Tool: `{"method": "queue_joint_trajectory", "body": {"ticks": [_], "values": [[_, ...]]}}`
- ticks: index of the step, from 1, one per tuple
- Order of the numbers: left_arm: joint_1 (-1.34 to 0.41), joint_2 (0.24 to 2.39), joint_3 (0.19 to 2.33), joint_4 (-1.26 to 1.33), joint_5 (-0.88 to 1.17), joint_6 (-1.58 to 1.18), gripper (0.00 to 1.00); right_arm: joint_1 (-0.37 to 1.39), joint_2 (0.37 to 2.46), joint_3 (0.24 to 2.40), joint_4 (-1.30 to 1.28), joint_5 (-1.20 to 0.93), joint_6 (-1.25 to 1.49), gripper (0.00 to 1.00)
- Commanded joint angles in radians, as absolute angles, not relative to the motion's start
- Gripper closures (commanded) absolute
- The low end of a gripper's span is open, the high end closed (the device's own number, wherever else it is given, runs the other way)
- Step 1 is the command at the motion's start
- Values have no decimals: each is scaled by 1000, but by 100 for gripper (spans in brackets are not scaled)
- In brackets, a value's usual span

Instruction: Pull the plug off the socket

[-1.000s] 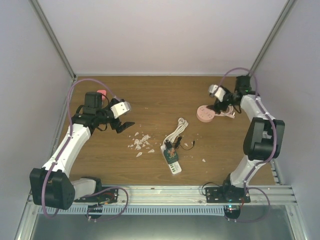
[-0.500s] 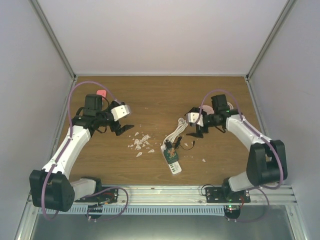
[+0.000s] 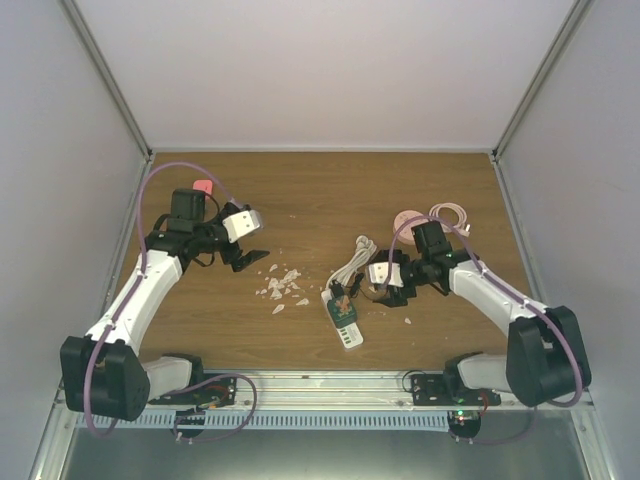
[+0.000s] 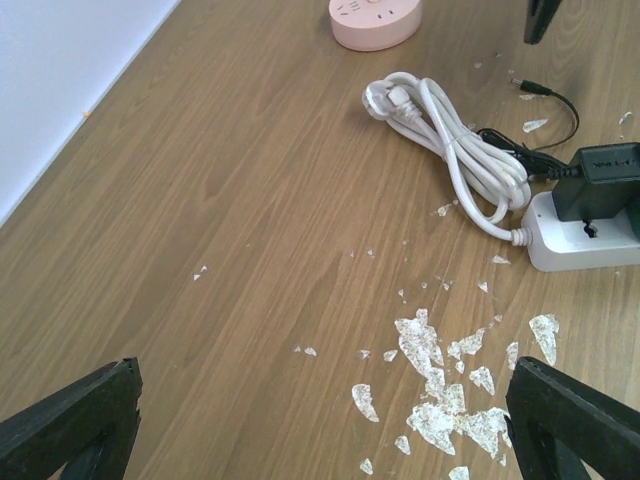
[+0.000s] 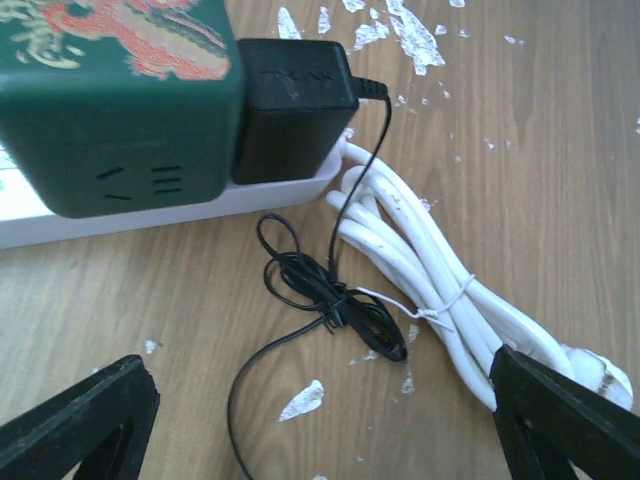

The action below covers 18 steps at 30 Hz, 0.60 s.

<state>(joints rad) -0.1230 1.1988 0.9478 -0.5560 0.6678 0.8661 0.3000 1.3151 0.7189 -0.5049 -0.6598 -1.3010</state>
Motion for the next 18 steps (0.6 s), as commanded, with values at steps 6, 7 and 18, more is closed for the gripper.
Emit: {"method": "queue_joint_trajectory", "body": {"ticks": [6,7,18], "values": [[-131,1235,963,-512,734,837,1,353,1216,608,-617,-533,-1336,35],[-131,1234,965,-515,737,835,1,357,1215,603,-618,-523,-1333,40],[-136,1236,993,-529,737,823,1,534,1233,536,-584,-450,-1249,63]]}}
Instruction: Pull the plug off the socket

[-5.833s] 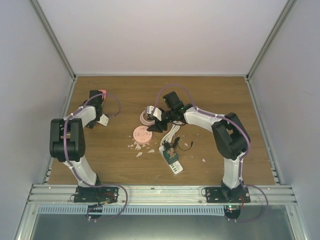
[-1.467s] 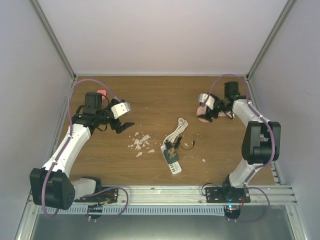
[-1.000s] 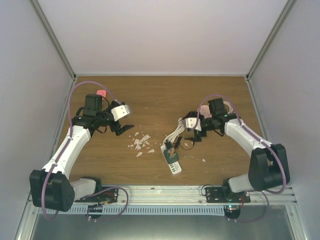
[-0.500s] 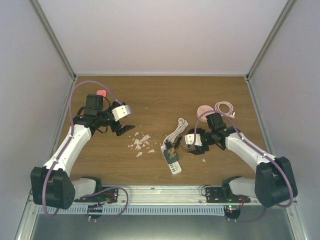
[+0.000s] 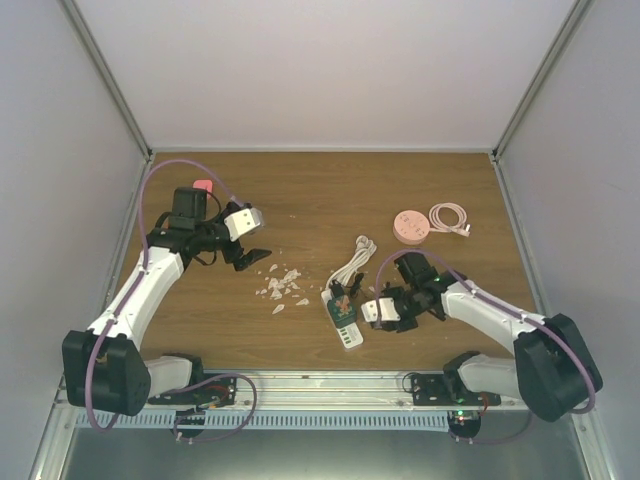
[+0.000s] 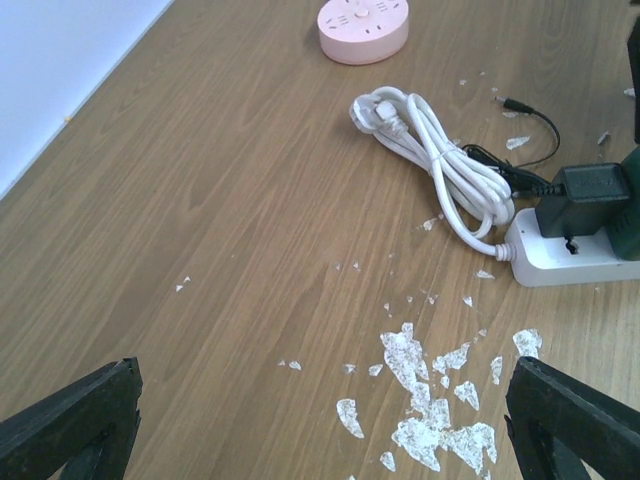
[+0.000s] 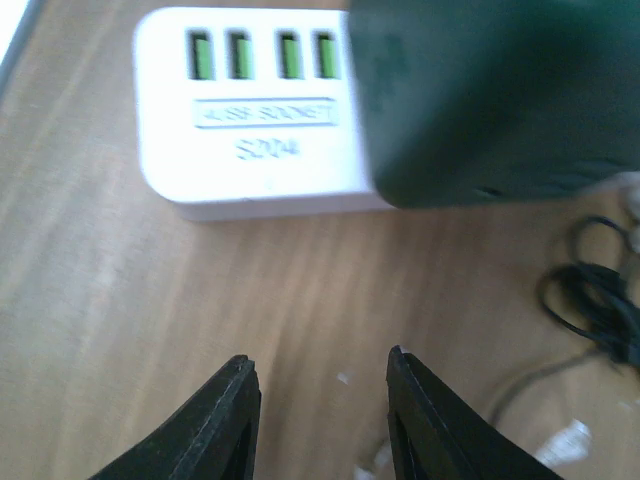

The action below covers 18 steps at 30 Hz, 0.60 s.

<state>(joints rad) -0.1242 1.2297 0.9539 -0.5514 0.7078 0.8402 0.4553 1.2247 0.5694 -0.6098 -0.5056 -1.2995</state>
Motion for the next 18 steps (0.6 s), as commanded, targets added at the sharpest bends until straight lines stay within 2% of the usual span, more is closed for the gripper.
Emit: {"method": "queue_joint_trajectory", "body": {"ticks": [1,12,18], "values": [[-138,1238,996,-529,738,823,1,553,1240,532,-569,-438,-1235,65],[-153,1255,1015,-528,741,802,1,796,1305,501,-386,-372,-1042,68],[-153,1276,1012,-503,698,749,1,930,1448,560,-253,-309,-918,67]]}}
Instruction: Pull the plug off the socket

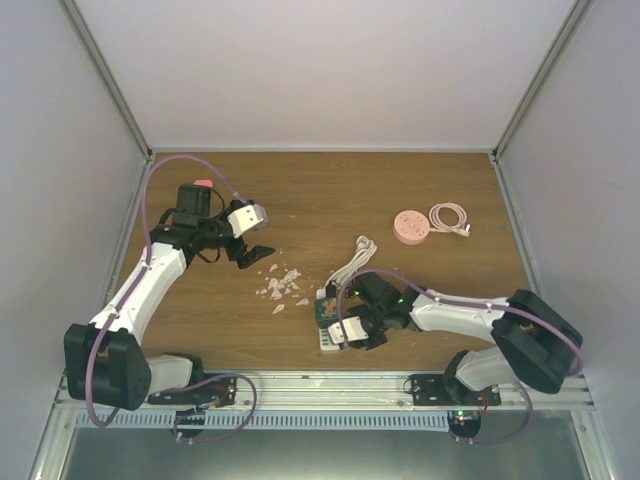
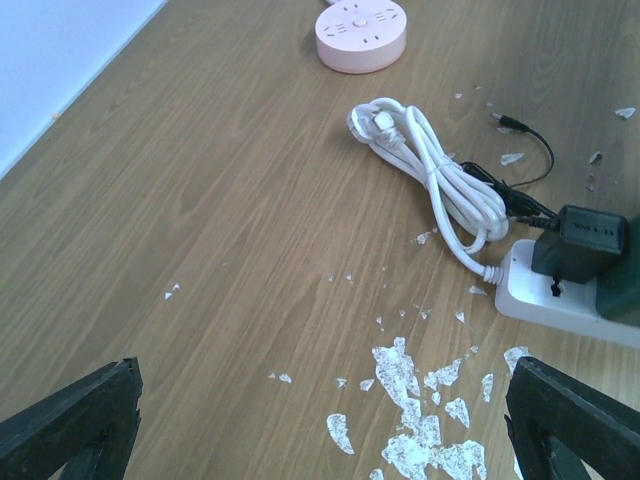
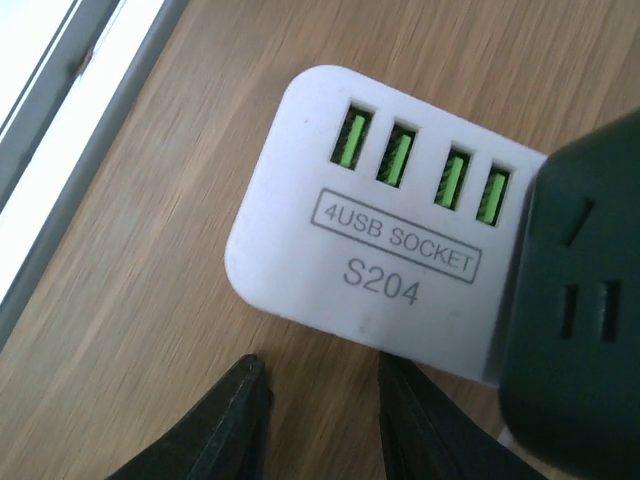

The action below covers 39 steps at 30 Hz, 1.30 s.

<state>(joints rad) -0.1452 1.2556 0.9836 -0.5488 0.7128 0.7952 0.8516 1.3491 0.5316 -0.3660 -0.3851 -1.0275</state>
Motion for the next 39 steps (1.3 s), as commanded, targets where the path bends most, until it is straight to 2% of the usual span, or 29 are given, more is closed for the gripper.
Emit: {"method": "queue_joint_trajectory", "body": {"ticks": [1,6,13,18,22,27,31,33,36,37,39], "values": [[-152,1284,1012,-497,689,738,1,951,1478,580,-239,-294,-896,67],[-152,1299,1014,-480,651,685,1,1038,1621,690,-168,-231,-803,67],[-143,1316,1012,-481,632,646,1,1075,1728,832,-147,-272,-737,60],[-125,1325,1021,-500,649,645,1,1064,1663,832,-204,-349,-794,52],[-113,1334,1027,-507,665,648,1,1011,1572,830,-340,-493,-868,47],[-112,1361,1040,-520,687,647,1,994,1508,913,-601,-565,-964,50],[-113,1365,1040,-516,701,643,1,929,1425,923,-639,-540,-1008,46],[-113,1364,1039,-516,708,641,1,864,1404,930,-632,-520,-1042,40],[-113,1362,1041,-516,711,640,1,756,1431,968,-622,-494,-1089,20],[-113,1360,1042,-518,712,640,1,723,1448,990,-616,-491,-1093,17],[-113,1358,1046,-520,709,639,1,658,1505,1035,-612,-502,-1107,18]]}}
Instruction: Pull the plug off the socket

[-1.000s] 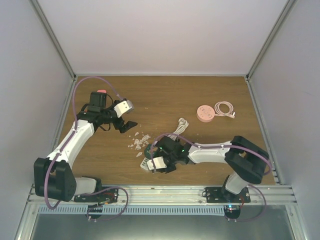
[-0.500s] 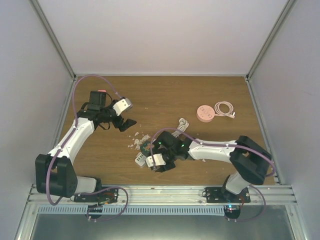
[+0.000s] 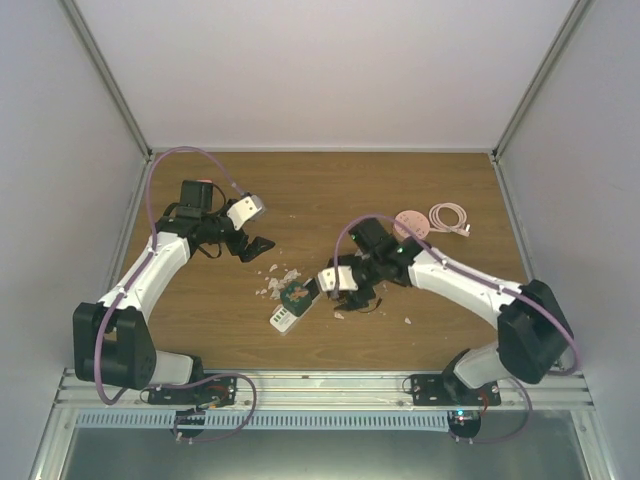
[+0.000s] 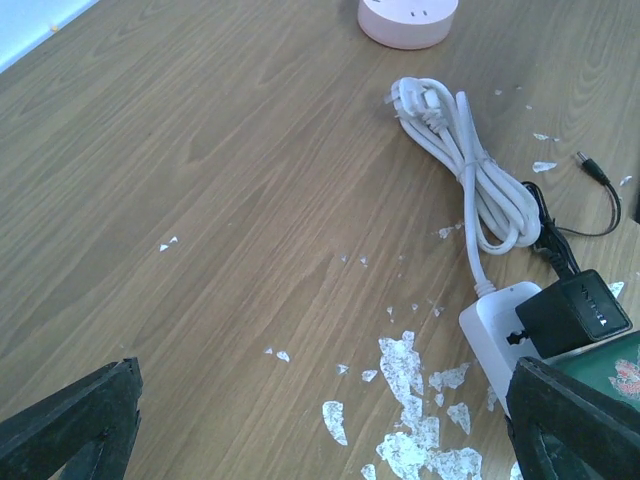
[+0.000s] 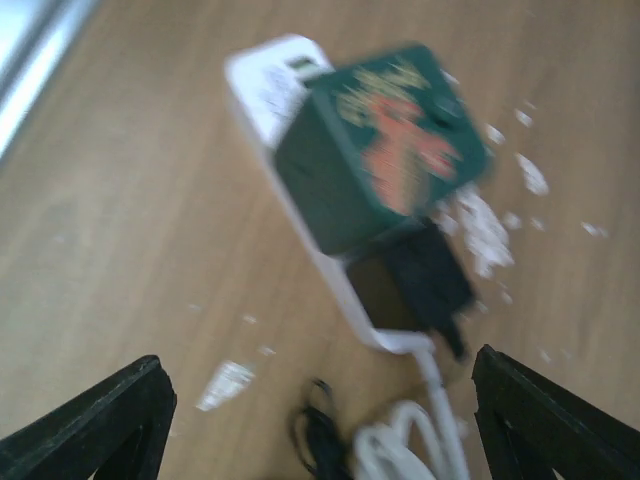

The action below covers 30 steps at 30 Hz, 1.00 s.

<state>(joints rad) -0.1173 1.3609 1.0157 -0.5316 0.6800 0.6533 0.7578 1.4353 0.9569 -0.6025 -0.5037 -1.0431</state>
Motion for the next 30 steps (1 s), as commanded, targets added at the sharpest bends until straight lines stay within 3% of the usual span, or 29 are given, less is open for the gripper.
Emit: {"method": "queue_joint_trajectory", "body": {"ticks": [1,11,16,30], "values": [[-112,1354,1046,-522,708,640,1,629,1529,1055,-605,-507,-1112,19],[-112,1334,1037,-529,692,645,1,492,1837,1233,-647,-479,-1168,29],[-113,1331,1035,-534,690,655,1,418,1906,1267,-698,-505,-1176,40],[-113,1413,1134,-592,718,688,1,250,1834,1053,-791,-496,-1239,49]]}}
